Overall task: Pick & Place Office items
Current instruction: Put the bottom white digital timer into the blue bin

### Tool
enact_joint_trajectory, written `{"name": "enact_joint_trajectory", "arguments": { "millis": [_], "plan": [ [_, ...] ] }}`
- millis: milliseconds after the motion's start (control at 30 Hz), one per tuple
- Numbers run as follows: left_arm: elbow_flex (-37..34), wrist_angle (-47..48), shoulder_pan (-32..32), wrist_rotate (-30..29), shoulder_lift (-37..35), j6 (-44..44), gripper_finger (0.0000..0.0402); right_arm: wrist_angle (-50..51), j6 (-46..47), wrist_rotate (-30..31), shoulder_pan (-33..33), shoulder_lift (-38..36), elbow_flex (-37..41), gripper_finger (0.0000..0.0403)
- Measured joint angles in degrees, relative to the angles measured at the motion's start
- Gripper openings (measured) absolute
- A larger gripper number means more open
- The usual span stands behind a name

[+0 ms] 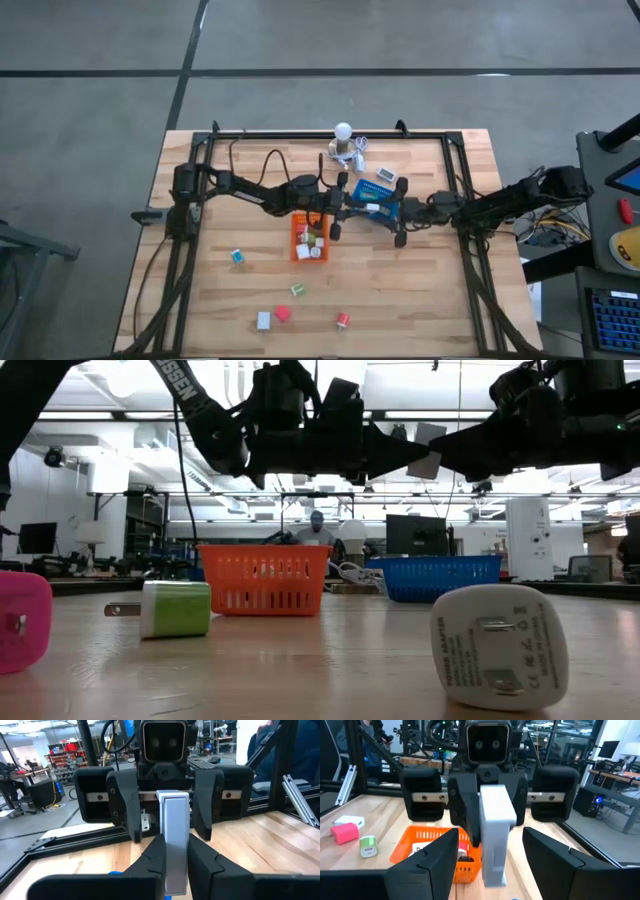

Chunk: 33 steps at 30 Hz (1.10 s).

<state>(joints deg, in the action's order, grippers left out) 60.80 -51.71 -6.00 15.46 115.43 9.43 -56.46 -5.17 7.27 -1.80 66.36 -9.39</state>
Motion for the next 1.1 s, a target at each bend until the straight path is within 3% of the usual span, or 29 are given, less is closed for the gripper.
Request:
{"name": "enact_joint_trajectory", "arguments": {
  "millis": [400, 500, 700, 1100],
  "plan": [
    [-0.07, 0.57, 0.00, -0.02, 0.14, 0.42, 0.0044, 0.19, -0.57, 0.22, -0.02, -0.10, -1.12, 0.0206],
    [-0.07, 0.57, 0.00, -0.02, 0.14, 0.44, 0.0044, 0.87, -0.53, 0.22, -0.02, -0.10, -1.42, 0.0168],
    [-0.19, 0.78, 0.00, 0.44, 0.18, 0.60, 0.0044, 5.42, -1.11, -0.22, -0.07, -0.23, -2.84, 0.0042],
    [-0.43, 1.08, -0.22, 0.37, 0.18, 0.90, 0.0044, 9.37, -0.79, 1.49, -0.09, -0.25, -4.61, 0.0046]
  ]
}}
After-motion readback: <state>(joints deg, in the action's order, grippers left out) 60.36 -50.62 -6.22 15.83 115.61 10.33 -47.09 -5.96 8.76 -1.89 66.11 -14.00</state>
